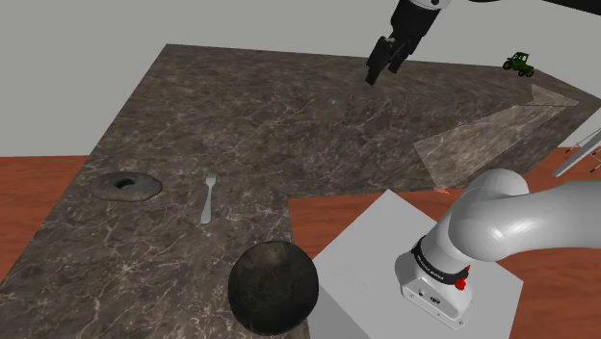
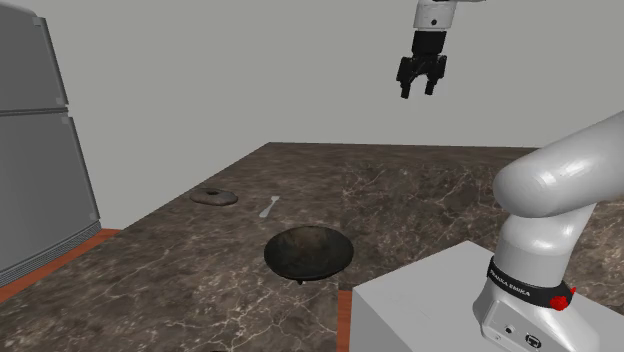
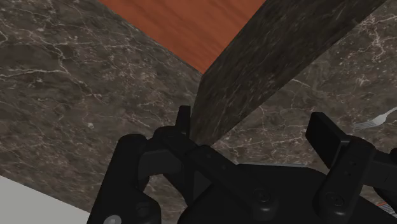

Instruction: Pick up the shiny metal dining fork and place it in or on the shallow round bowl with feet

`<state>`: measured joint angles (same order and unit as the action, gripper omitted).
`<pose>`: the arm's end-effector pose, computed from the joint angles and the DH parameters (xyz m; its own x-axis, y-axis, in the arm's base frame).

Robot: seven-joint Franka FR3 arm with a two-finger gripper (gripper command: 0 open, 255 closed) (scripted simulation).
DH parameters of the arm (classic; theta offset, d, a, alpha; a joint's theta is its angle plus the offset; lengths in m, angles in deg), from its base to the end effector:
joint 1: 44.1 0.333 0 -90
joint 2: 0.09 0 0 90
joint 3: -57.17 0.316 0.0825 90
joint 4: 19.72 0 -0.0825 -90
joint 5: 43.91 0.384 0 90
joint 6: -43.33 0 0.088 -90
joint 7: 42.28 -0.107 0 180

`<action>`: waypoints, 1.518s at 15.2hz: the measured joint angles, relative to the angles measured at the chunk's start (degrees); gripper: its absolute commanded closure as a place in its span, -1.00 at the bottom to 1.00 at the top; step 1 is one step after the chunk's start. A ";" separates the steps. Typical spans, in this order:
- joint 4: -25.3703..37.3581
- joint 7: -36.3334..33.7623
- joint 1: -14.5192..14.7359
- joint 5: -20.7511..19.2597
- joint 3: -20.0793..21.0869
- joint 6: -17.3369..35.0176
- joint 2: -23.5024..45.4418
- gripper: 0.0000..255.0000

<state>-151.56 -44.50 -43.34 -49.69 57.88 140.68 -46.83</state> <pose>0.3107 0.0000 0.6393 0.9765 -0.0025 0.2154 -0.0248 -0.9946 0.1010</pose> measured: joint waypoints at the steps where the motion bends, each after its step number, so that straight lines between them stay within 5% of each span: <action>1: 0.00 0.00 0.00 0.00 0.00 0.00 0.00 -1.00; 12: -1.83 -16.76 0.78 6.69 10.11 6.61 10.37 -1.00; 23: 4.25 -35.50 0.98 10.01 20.57 15.57 30.26 -1.00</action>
<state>-147.31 -80.00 -42.35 -39.68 78.45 156.25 -16.57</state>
